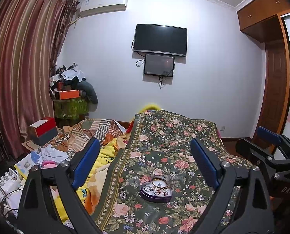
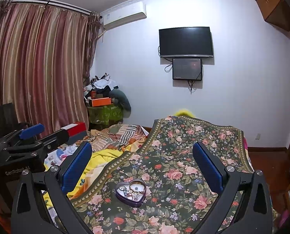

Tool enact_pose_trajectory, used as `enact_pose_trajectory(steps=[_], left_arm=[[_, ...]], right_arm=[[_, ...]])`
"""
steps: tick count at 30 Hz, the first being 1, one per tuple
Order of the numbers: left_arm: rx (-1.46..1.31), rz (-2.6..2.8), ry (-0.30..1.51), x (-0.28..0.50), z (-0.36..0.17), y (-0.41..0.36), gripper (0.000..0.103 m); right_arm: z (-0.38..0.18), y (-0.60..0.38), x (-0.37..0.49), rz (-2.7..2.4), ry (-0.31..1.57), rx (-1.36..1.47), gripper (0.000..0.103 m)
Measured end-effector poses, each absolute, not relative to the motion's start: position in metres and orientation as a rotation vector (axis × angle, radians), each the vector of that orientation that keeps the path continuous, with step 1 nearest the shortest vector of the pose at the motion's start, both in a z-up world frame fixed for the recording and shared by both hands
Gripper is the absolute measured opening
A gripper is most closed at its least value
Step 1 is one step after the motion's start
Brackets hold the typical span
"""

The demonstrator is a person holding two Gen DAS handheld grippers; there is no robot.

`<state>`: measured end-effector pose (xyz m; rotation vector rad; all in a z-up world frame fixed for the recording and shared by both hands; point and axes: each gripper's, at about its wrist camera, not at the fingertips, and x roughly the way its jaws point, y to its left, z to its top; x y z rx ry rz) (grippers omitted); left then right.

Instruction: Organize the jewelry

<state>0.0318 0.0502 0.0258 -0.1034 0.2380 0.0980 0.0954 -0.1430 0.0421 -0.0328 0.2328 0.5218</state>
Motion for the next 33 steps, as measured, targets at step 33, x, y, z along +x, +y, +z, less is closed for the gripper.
enact_pose_trajectory(steps=[33], left_arm=[[-0.106, 0.080, 0.273, 0.0368, 0.0226, 0.0458, 0.103]], right_arm=[[0.0399, -0.1446, 0.0959, 0.514, 0.245, -0.027, 0.103]])
